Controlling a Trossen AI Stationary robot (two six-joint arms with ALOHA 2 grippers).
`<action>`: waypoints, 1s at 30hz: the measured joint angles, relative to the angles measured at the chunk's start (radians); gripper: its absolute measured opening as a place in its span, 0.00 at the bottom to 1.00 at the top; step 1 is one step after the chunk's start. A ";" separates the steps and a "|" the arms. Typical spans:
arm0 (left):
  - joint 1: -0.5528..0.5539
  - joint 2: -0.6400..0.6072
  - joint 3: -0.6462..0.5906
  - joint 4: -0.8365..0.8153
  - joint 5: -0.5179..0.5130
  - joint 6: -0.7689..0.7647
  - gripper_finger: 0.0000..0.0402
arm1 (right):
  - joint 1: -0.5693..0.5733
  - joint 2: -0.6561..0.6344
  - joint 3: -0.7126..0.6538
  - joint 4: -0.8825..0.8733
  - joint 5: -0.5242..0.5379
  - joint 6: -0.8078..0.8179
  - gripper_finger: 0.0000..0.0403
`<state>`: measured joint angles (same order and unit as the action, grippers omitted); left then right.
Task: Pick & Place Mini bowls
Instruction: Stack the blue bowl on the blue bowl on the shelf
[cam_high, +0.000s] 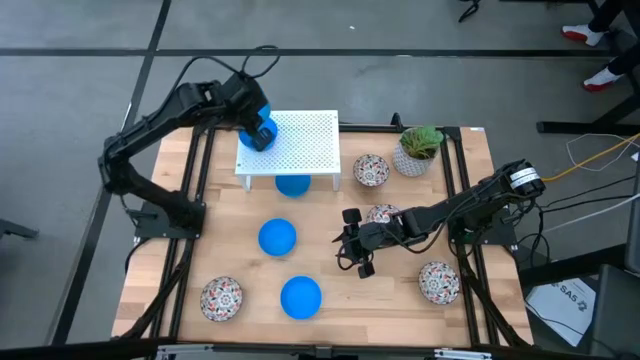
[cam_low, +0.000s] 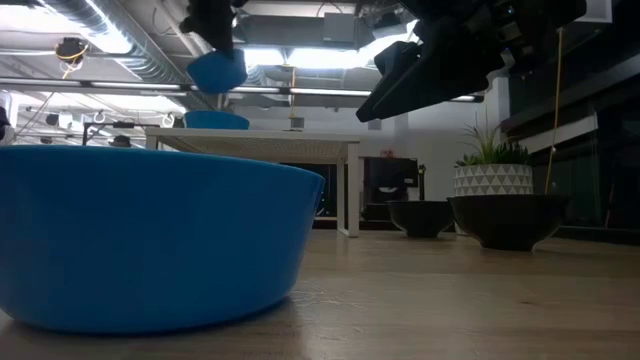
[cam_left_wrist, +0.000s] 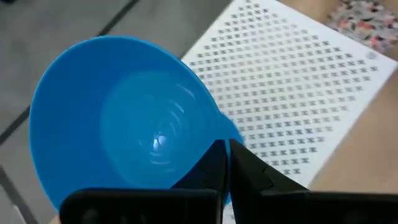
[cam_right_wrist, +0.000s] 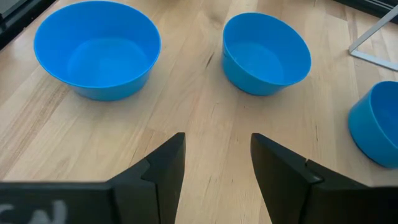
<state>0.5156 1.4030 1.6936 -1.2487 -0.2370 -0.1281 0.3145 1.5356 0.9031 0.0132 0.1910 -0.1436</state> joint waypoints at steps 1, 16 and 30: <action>0.000 0.017 0.019 -0.012 0.020 0.004 0.01 | 0.000 0.000 0.000 0.000 0.000 0.000 0.45; 0.000 0.228 0.172 -0.235 0.019 0.018 0.01 | 0.000 0.000 0.000 -0.025 0.000 0.000 0.45; -0.003 0.244 0.172 -0.251 0.006 0.012 0.01 | 0.000 0.000 0.000 -0.034 0.000 0.005 0.45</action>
<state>0.5121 1.6466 1.8660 -1.4994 -0.2308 -0.1158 0.3143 1.5356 0.9031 -0.0212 0.1913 -0.1390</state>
